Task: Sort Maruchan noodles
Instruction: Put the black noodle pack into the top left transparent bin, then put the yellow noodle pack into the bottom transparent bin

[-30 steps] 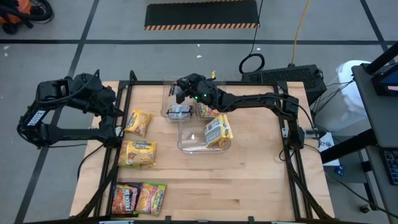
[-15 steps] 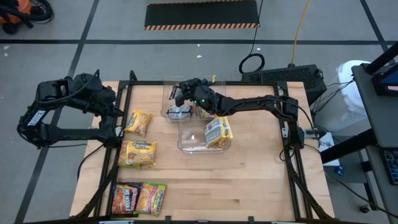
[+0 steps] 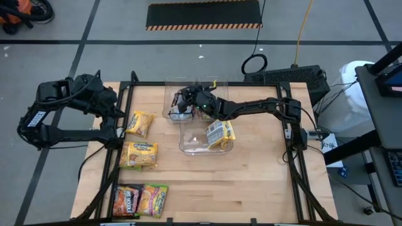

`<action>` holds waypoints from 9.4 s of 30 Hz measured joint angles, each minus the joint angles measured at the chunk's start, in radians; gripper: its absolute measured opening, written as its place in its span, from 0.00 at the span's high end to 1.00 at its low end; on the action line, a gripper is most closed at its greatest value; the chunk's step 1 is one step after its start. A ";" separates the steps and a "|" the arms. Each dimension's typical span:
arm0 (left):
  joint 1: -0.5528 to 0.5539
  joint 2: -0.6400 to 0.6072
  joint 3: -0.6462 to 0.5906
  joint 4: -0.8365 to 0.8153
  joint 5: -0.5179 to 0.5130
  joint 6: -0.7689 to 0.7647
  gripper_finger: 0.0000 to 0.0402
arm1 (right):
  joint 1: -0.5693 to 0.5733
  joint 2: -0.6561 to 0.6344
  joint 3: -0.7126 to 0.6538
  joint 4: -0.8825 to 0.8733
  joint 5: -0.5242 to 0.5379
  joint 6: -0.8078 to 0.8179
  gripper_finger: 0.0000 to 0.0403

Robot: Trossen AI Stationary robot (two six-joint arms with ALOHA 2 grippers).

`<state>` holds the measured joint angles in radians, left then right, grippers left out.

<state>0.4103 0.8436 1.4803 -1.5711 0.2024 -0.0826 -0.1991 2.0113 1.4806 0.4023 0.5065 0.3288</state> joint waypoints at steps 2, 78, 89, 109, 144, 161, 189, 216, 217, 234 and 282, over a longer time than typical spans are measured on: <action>0.000 0.000 0.000 0.000 0.000 0.000 0.95 | 0.000 0.000 -0.008 0.006 -0.010 0.013 1.00; 0.000 0.000 0.000 0.000 -0.001 -0.005 0.95 | 0.023 0.119 -0.053 0.150 -0.223 -0.024 0.93; 0.000 0.000 0.000 0.000 -0.001 -0.006 0.95 | 0.023 0.119 -0.053 0.155 -0.222 -0.030 0.90; 0.000 0.000 0.000 0.000 -0.001 0.001 0.95 | 0.017 0.118 -0.053 0.170 -0.224 -0.027 0.90; 0.000 0.000 0.000 0.000 -0.001 0.000 0.95 | 0.017 0.118 -0.053 0.158 -0.226 0.045 0.90; 0.000 0.000 0.000 0.000 -0.001 0.010 0.95 | 0.051 -0.211 -0.053 -0.175 -0.381 -0.297 0.90; -0.001 0.000 -0.037 0.000 0.402 -0.156 0.95 | 0.338 -0.341 -0.054 -0.461 -0.367 -0.370 0.90; -0.326 0.001 -0.449 0.312 0.550 -0.481 0.98 | 0.351 -0.572 -0.054 -0.624 -0.140 -0.446 0.90; -0.337 0.001 -0.449 0.325 0.538 -0.485 0.98 | 0.352 -0.572 -0.054 -0.626 -0.140 -0.447 0.90; -0.452 0.008 -0.449 0.249 0.503 -0.767 0.82 | 0.352 -0.571 -0.054 -0.625 -0.141 -0.446 0.90; -0.570 0.000 -0.731 0.284 0.118 -1.488 0.74 | 0.371 -0.571 -0.054 -0.624 -0.141 -0.453 0.90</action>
<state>-0.1599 0.8441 0.7498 -1.2874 0.3200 -1.5705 0.1722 1.4403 1.4269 -0.2218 0.3653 -0.1246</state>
